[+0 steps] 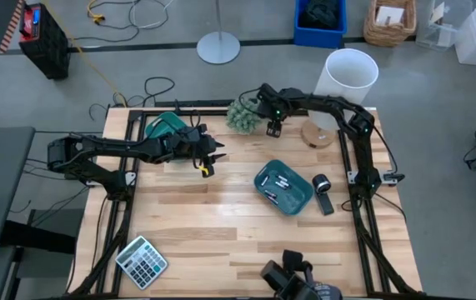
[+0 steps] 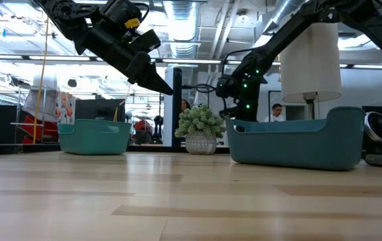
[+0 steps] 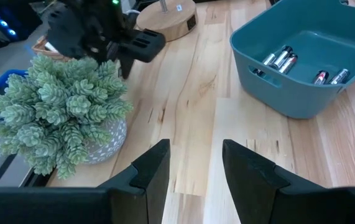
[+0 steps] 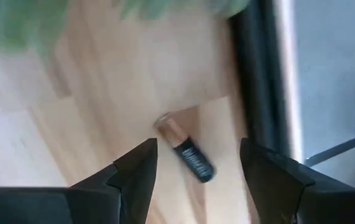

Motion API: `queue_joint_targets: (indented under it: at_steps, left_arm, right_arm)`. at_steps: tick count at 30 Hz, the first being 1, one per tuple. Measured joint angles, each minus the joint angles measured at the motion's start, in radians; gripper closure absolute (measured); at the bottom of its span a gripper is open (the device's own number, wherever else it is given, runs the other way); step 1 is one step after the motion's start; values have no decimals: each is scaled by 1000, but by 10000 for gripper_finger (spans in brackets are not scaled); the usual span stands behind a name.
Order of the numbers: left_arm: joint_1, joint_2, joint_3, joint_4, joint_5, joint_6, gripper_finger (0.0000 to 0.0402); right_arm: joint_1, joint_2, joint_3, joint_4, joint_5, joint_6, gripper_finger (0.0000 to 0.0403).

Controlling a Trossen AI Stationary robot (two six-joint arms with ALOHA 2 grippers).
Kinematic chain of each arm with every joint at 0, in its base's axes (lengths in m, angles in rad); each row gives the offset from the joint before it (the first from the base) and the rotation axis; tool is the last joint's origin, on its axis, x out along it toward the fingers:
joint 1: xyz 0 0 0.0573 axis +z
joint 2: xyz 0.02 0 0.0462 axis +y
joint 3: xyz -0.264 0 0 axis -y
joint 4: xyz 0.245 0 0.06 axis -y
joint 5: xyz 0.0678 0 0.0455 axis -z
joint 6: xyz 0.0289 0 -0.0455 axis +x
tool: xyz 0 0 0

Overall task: Sort batteries
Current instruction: Put the black battery into the green bin

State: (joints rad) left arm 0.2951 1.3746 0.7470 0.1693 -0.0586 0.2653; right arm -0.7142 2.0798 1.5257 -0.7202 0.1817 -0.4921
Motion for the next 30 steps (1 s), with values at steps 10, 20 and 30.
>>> queue_joint_targets:
  at_steps: [10,20,30]
  left_arm:
    - [0,0,0,0,0,0,260]
    - [0,0,0,0,0,0,260]
    - [0,0,0,-1,0,0,260]
  right_arm:
    - [-9,-2,-81,51,-13,-70,152]
    - [3,-2,-87,53,-15,-93,155]
    - [18,0,-87,22,-16,-111,168]
